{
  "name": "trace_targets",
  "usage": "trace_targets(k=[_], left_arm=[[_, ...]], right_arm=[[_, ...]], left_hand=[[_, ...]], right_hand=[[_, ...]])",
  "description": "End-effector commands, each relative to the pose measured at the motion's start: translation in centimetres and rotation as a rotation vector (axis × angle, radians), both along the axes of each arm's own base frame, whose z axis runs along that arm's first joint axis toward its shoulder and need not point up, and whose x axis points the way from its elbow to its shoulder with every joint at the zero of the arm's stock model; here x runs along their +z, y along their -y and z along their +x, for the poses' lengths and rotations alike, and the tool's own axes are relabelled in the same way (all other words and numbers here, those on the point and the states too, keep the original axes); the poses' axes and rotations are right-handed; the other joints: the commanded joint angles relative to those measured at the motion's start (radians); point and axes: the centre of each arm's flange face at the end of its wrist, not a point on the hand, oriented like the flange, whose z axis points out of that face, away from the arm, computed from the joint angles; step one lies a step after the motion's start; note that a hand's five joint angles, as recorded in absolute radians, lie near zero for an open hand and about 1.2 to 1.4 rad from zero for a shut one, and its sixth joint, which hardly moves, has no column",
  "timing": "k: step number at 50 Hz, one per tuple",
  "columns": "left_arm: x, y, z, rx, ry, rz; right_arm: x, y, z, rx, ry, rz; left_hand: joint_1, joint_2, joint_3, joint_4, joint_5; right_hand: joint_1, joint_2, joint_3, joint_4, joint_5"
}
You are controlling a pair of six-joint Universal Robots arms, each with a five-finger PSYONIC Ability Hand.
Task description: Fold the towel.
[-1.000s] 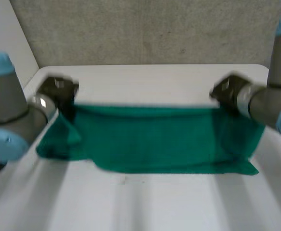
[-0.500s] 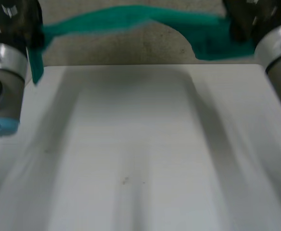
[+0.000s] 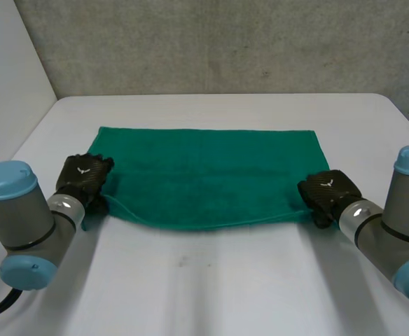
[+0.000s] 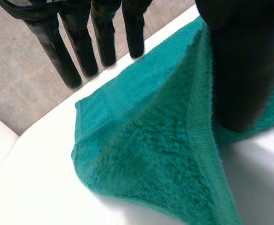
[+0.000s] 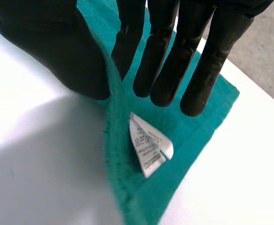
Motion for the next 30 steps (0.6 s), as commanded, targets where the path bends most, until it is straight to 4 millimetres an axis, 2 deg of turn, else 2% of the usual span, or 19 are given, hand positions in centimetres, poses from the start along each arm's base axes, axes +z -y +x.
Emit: trace_targets(k=[1, 5, 11, 13, 22, 24, 25, 26, 30], left_arm=[[0.5, -0.2, 0.8, 0.023, 0.034, -0.011], [0.3, -0.5, 1.0, 0.028, 0.042, -0.001], [-0.1, -1.2, 2.2, 0.059, 0.069, 0.031], [0.4, -1.8, 2.9, 0.068, 0.102, 0.033], [1.8, -4.9, 3.8, 0.047, 0.217, 0.096], [1.8, -5.6, 4.0, 0.046, 0.221, 0.123], [1.7, -6.2, 4.2, 0.045, 0.224, 0.148], [1.7, -6.5, 4.3, 0.046, 0.225, 0.157], [2.9, -7.6, 4.6, 0.055, 0.236, 0.157]], right_arm=[[0.7, 0.1, -1.3, -0.037, 0.001, -0.011], [0.8, 0.2, -1.4, -0.040, -0.002, -0.016], [0.8, 0.2, -1.6, -0.037, -0.021, -0.022], [0.7, 0.1, -1.6, -0.032, -0.030, -0.023], [1.4, -0.5, -1.7, -0.027, -0.040, -0.031], [1.6, -0.8, -1.8, -0.020, -0.055, -0.026], [1.6, -0.8, -1.8, -0.020, -0.055, -0.026], [1.8, -1.2, -1.8, -0.010, -0.079, -0.013], [2.5, -3.6, -2.3, 0.066, -0.223, 0.067]], left_hand=[[-0.176, -0.211, -0.230, -0.221, -0.217], [-0.144, -0.178, -0.198, -0.188, -0.185], [0.082, 0.047, 0.028, 0.038, 0.041], [0.138, 0.103, 0.084, 0.093, 0.097], [0.150, 0.115, 0.095, 0.105, 0.109], [0.360, 0.325, 0.306, 0.315, 0.319], [0.748, 0.713, 0.694, 0.703, 0.707], [0.952, 0.917, 0.898, 0.907, 0.911], [0.954, 0.919, 0.900, 0.909, 0.913]], right_hand=[[0.412, 0.218, 0.210, 0.207, 0.224], [0.412, 0.218, 0.210, 0.207, 0.224], [0.412, 0.218, 0.210, 0.207, 0.224], [0.412, 0.218, 0.210, 0.207, 0.224], [0.412, 0.218, 0.210, 0.207, 0.224], [0.412, 0.218, 0.210, 0.207, 0.224], [0.412, 0.218, 0.210, 0.207, 0.224], [0.412, 0.218, 0.210, 0.207, 0.224], [0.412, 0.218, 0.210, 0.207, 0.224]])
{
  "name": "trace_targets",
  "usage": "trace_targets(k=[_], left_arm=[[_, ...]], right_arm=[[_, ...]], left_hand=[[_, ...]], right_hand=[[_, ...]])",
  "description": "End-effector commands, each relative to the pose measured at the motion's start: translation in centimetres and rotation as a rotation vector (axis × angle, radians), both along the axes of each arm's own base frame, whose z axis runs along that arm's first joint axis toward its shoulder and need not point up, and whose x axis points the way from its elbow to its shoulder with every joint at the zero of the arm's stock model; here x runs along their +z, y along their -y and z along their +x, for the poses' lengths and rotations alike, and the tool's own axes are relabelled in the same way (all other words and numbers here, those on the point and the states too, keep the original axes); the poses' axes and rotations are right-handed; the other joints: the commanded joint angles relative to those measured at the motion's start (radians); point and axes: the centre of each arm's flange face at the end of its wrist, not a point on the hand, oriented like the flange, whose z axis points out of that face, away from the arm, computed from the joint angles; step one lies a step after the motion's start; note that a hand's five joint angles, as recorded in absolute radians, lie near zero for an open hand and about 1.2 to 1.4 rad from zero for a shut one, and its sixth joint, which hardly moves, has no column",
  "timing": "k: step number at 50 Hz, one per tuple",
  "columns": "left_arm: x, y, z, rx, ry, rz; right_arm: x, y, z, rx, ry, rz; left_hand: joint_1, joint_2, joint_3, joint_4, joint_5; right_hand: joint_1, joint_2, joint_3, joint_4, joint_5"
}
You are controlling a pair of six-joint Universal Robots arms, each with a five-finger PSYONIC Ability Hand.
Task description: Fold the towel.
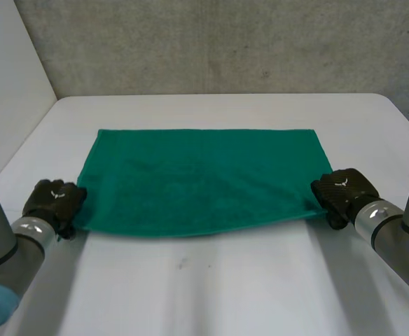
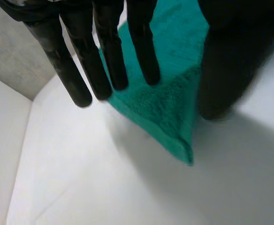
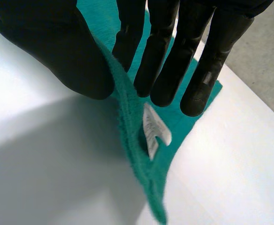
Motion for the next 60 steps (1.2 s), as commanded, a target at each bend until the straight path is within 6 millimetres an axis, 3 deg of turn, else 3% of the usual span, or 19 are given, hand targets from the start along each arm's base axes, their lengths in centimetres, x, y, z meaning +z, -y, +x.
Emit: trace_targets(k=[1, 7, 12, 14, 19, 21, 26, 34, 39, 46, 48, 49, 50, 51, 53, 56, 60], left_arm=[[1.5, -2.8, 0.7, 0.008, 0.026, 0.055], [3.5, -6.2, 1.6, -0.048, 0.179, 0.132], [3.9, -7.2, 1.5, -0.111, 0.259, 0.163], [4.0, -7.0, 1.4, -0.115, 0.257, 0.149], [3.5, -1.7, -0.4, -0.126, 0.231, -0.012], [3.5, -0.3, -1.8, -0.152, 0.224, -0.067], [2.7, 5.0, -5.1, -0.190, 0.187, -0.202], [0.7, 11.4, -8.9, -0.197, 0.156, -0.312], [-0.6, 14.7, -9.8, -0.180, 0.150, -0.377], [-2.7, 16.7, -10.8, -0.207, 0.132, -0.419], [-2.8, 16.7, -11.1, -0.225, 0.120, -0.441], [-2.8, 16.6, -11.4, -0.239, 0.114, -0.452], [-3.0, 16.2, -11.8, -0.268, 0.106, -0.467], [-3.1, 16.0, -12.2, -0.282, 0.102, -0.472], [-3.2, 15.4, -12.7, -0.320, 0.092, -0.488], [-1.6, 14.6, -13.3, -0.342, 0.074, -0.550], [0.5, 13.6, -13.0, -0.338, 0.063, -0.593]], right_arm=[[1.2, -3.5, -0.8, 0.099, -0.202, 0.118], [2.5, -8.8, -2.7, 0.258, -0.482, 0.237], [3.0, -8.3, -3.9, 0.274, -0.564, 0.196], [3.5, -6.6, -3.8, 0.234, -0.549, 0.126], [2.5, -2.6, -3.2, 0.159, -0.491, 0.054], [1.7, 0.5, -2.7, 0.107, -0.454, 0.020], [1.2, 3.4, -1.5, 0.061, -0.444, -0.038], [0.6, 9.1, 0.6, -0.011, -0.398, -0.233], [-0.4, 11.8, 1.4, -0.024, -0.382, -0.307], [-2.5, 14.9, 1.8, -0.057, -0.387, -0.333], [-2.8, 15.1, 1.8, -0.076, -0.391, -0.333], [-2.9, 15.1, 2.0, -0.092, -0.393, -0.331], [-2.9, 15.1, 2.0, -0.104, -0.393, -0.331], [-2.9, 15.1, 2.1, -0.113, -0.387, -0.329], [-2.9, 15.1, 2.1, -0.138, -0.344, -0.319], [-1.9, 14.9, 2.0, -0.165, -0.263, -0.311], [3.9, 13.3, 1.5, -0.203, -0.049, -0.344]], left_hand=[[0.644, 0.662, 0.683, 0.679, 0.687], [0.644, 0.662, 0.683, 0.679, 0.687], [0.644, 0.662, 0.683, 0.679, 0.687], [0.644, 0.662, 0.683, 0.679, 0.687], [0.644, 0.662, 0.683, 0.679, 0.687], [0.644, 0.662, 0.683, 0.679, 0.687], [0.644, 0.662, 0.683, 0.679, 0.687], [0.644, 0.662, 0.683, 0.679, 0.687], [0.644, 0.662, 0.683, 0.679, 0.687], [0.644, 0.662, 0.683, 0.679, 0.687], [0.644, 0.662, 0.683, 0.679, 0.687], [0.368, 0.386, 0.407, 0.403, 0.411], [-0.399, -0.381, -0.360, -0.364, -0.356], [-0.578, -0.560, -0.539, -0.543, -0.535], [-0.536, -0.518, -0.497, -0.501, -0.493], [-0.578, -0.560, -0.539, -0.543, -0.535], [-0.578, -0.560, -0.539, -0.543, -0.535]], right_hand=[[0.412, 0.218, 0.210, 0.207, 0.225], [0.412, 0.218, 0.210, 0.207, 0.225], [0.412, 0.218, 0.210, 0.207, 0.225], [0.412, 0.218, 0.210, 0.207, 0.225], [0.412, 0.218, 0.210, 0.207, 0.225], [0.412, 0.218, 0.210, 0.207, 0.225], [0.412, 0.218, 0.210, 0.207, 0.225], [0.412, 0.218, 0.210, 0.207, 0.225], [0.412, 0.218, 0.210, 0.207, 0.225], [0.404, 0.210, 0.203, 0.199, 0.217], [-0.101, -0.295, -0.303, -0.306, -0.288], [-0.729, -0.923, -0.930, -0.934, -0.916], [-0.810, -1.004, -1.011, -1.015, -0.997], [-0.810, -1.004, -1.011, -1.015, -0.997], [-0.810, -1.004, -1.011, -1.015, -0.997], [-0.810, -1.004, -1.011, -1.015, -0.997], [-0.810, -1.004, -1.011, -1.015, -0.997]])
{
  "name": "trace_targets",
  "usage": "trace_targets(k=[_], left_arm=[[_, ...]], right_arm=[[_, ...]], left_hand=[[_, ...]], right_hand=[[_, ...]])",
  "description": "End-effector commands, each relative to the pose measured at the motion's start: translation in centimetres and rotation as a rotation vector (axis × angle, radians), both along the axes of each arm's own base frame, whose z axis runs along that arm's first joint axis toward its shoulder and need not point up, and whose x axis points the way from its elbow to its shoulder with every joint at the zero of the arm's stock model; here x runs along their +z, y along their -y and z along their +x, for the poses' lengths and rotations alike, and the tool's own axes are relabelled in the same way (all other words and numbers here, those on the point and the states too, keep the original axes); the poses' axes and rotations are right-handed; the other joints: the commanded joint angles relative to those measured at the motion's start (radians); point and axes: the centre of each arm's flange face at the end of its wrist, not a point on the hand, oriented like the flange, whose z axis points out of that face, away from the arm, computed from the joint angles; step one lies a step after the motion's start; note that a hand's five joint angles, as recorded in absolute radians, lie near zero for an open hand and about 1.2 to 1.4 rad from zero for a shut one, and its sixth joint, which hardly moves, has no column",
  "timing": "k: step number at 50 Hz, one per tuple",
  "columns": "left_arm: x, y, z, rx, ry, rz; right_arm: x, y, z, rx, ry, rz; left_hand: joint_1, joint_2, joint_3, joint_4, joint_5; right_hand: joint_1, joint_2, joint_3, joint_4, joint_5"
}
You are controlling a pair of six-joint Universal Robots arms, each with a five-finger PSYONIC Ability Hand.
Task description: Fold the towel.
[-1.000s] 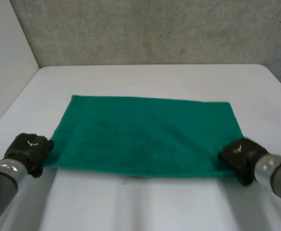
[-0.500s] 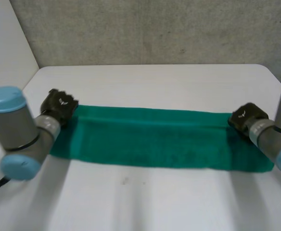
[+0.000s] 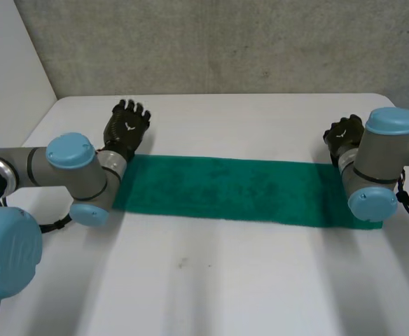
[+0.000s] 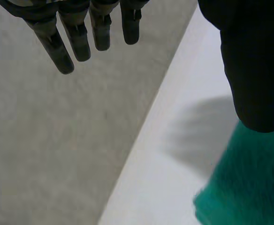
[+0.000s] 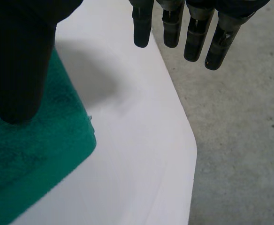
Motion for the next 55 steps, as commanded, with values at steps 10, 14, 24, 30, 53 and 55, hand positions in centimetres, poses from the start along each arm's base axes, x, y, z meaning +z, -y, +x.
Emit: trace_targets(k=[10, 14, 24, 30, 53, 55], left_arm=[[7.4, -7.6, 2.3, -0.034, -0.133, 0.013], [7.7, -10.2, 3.6, -0.029, -0.227, 0.101], [6.1, -14.3, 4.8, -0.027, -0.398, 0.307], [5.7, -14.4, 5.2, -0.011, -0.429, 0.344], [5.2, -14.6, 5.4, 0.001, -0.428, 0.361], [5.2, -14.6, 5.5, 0.006, -0.428, 0.361]], right_arm=[[10.9, -8.3, -2.3, 0.072, 0.465, 0.032], [9.8, -10.1, -4.5, 0.036, 0.471, 0.138], [5.0, -12.5, -6.4, -0.001, 0.485, 0.320], [2.1, -11.3, -7.3, -0.032, 0.488, 0.315], [3.7, -5.6, -15.6, -0.263, 0.405, 0.077], [4.8, -4.8, -17.5, -0.288, 0.329, 0.033]], left_hand=[[-0.016, -0.048, -0.051, -0.042, -0.048], [-0.016, -0.048, -0.051, -0.042, -0.048], [-0.016, -0.048, -0.051, -0.042, -0.048], [-0.016, -0.048, -0.051, -0.042, -0.048], [-0.016, -0.048, -0.051, -0.042, -0.048], [-0.016, -0.048, -0.051, -0.042, -0.048]], right_hand=[[-0.031, -0.053, -0.044, -0.059, -0.071], [-0.031, -0.053, -0.044, -0.059, -0.071], [0.088, 0.066, 0.075, 0.059, 0.048], [0.208, 0.186, 0.195, 0.180, 0.168], [1.191, 1.169, 1.178, 1.162, 1.151], [1.191, 1.169, 1.178, 1.162, 1.151]])
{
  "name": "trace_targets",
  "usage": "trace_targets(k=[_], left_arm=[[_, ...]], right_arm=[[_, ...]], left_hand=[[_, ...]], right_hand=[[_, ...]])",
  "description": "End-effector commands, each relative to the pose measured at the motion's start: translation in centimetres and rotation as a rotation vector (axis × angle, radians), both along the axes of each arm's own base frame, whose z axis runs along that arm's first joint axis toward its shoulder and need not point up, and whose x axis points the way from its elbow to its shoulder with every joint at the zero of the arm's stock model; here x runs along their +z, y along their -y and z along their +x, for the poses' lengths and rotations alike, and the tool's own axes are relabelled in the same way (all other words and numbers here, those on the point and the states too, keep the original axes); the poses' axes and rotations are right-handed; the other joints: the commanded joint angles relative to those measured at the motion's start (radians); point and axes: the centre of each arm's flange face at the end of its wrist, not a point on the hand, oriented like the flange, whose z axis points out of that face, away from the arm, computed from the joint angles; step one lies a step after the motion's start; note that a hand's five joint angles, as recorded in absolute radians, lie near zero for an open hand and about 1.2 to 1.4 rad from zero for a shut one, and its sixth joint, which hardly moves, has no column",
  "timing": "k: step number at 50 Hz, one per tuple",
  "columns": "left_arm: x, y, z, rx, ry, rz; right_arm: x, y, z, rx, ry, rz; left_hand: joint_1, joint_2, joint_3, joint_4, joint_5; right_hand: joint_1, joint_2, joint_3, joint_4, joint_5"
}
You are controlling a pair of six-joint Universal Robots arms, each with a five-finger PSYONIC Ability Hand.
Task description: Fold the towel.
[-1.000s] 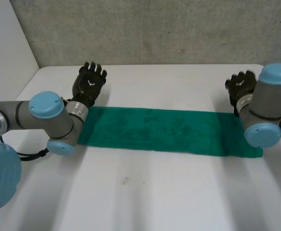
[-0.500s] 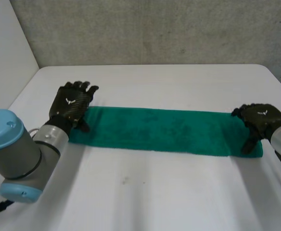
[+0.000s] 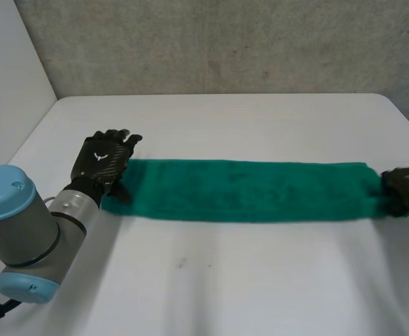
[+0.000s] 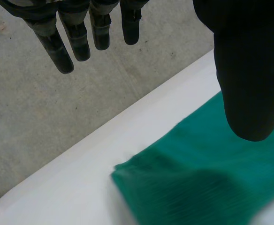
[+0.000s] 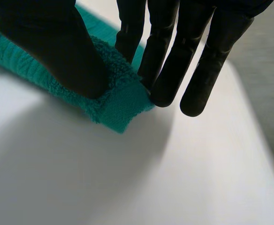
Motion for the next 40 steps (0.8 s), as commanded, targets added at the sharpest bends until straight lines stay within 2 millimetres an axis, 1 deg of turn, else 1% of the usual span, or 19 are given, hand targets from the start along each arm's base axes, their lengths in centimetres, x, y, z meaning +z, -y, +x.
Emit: trace_targets(k=[1, 7, 8, 9, 10, 12, 15, 16, 19, 20, 24, 27, 30, 32, 33, 34, 35, 36, 40], left_arm=[[0.1, -0.3, 0.1, 0.007, 0.000, 0.003], [0.0, -0.4, 0.4, 0.034, 0.002, 0.008], [-0.1, -0.3, 0.5, 0.040, 0.004, 0.011], [-0.1, -0.4, 0.5, 0.042, 0.005, 0.014], [-0.1, -0.4, 0.5, 0.043, 0.006, 0.017], [-0.1, -0.4, 0.6, 0.045, 0.007, 0.020], [0.2, -0.5, 0.6, 0.047, 0.007, 0.018], [0.3, -0.6, 0.6, 0.047, 0.006, 0.017], [0.8, -0.5, 0.6, 0.048, 0.002, 0.004], [0.9, -0.6, 0.6, 0.047, 0.001, 0.001], [1.0, -0.6, 0.6, 0.048, -0.001, -0.003], [1.1, -0.5, 0.6, 0.047, -0.001, -0.005], [1.2, -0.6, 0.3, 0.037, -0.004, -0.011], [1.3, -0.6, 0.2, 0.034, -0.005, -0.013], [1.3, -0.7, 0.1, 0.031, -0.005, -0.013], [1.3, -0.7, 0.0, 0.028, -0.005, -0.015], [1.5, -0.8, -0.4, 0.017, -0.006, -0.021], [1.6, -0.9, -0.7, 0.008, -0.008, -0.024], [2.5, -1.8, -2.8, -0.056, -0.023, -0.059]], right_arm=[[4.7, 2.4, -5.3, -0.113, -0.182, -0.162], [6.0, 3.2, -5.7, -0.081, -0.319, -0.178], [6.7, 3.1, -3.7, -0.023, -0.329, -0.204], [6.7, 3.1, -3.7, -0.022, -0.329, -0.204], [7.0, 3.0, -2.2, 0.018, -0.321, -0.222], [8.6, 1.8, 4.9, 0.208, -0.262, -0.307], [9.6, 0.1, 9.6, 0.349, -0.211, -0.356], [10.0, -1.4, 12.5, 0.448, -0.181, -0.381], [10.3, -3.8, 16.2, 0.594, -0.143, -0.410], [10.2, -5.6, 18.7, 0.695, -0.120, -0.424], [7.5, -9.7, 23.9, 0.909, -0.079, -0.382], [4.0, -13.9, 28.3, 1.091, -0.059, -0.322], [2.0, -15.1, 29.6, 1.126, -0.062, -0.282], [-0.1, -15.2, 29.6, 1.107, -0.084, -0.211], [-0.1, -15.2, 29.6, 1.106, -0.084, -0.211], [-0.8, -15.1, 29.6, 1.093, -0.096, -0.189], [-1.4, -14.6, 29.2, 1.038, -0.124, -0.160], [-1.4, -14.1, 29.0, 0.997, -0.137, -0.155], [0.5, -12.7, 27.6, 0.844, -0.120, -0.153]], left_hand=[[-0.016, -0.028, -0.039, -0.029, -0.046], [-0.016, -0.028, -0.039, -0.029, -0.046], [-0.016, -0.028, -0.039, -0.029, -0.046], [-0.016, -0.028, -0.039, -0.029, -0.046], [-0.016, -0.028, -0.039, -0.029, -0.046], [-0.016, -0.028, -0.039, -0.029, -0.046], [-0.016, -0.028, -0.039, -0.029, -0.046], [-0.016, -0.028, -0.039, -0.029, -0.046], [-0.016, -0.028, -0.039, -0.029, -0.046], [-0.016, -0.028, -0.039, -0.029, -0.046], [-0.016, -0.028, -0.039, -0.029, -0.046], [-0.016, -0.028, -0.039, -0.029, -0.046], [-0.016, -0.028, -0.039, -0.029, -0.046], [-0.016, -0.028, -0.039, -0.029, -0.046], [-0.016, -0.028, -0.039, -0.029, -0.046], [-0.016, -0.028, -0.039, -0.029, -0.046], [-0.016, -0.028, -0.039, -0.029, -0.046], [-0.016, -0.028, -0.039, -0.029, -0.046], [-0.016, -0.028, -0.039, -0.029, -0.046]], right_hand=[[0.437, 0.223, 0.218, 0.207, 0.256], [0.437, 0.223, 0.218, 0.207, 0.256], [0.437, 0.223, 0.218, 0.207, 0.256], [0.437, 0.223, 0.218, 0.207, 0.256], [0.437, 0.223, 0.218, 0.207, 0.256], [0.437, 0.223, 0.218, 0.207, 0.256], [0.437, 0.223, 0.218, 0.207, 0.256], [0.437, 0.223, 0.218, 0.207, 0.256], [0.437, 0.223, 0.218, 0.207, 0.256], [0.437, 0.223, 0.218, 0.207, 0.256], [0.437, 0.223, 0.218, 0.207, 0.256], [0.437, 0.223, 0.218, 0.207, 0.256], [0.437, 0.223, 0.218, 0.207, 0.256], [0.003, -0.211, -0.215, -0.227, -0.178], [0.000, -0.214, -0.218, -0.229, -0.181], [-0.235, -0.449, -0.453, -0.465, -0.416], [-0.636, -0.850, -0.854, -0.865, -0.817], [-0.785, -0.999, -1.003, -1.015, -0.966], [-0.785, -0.999, -1.003, -1.015, -0.966]])
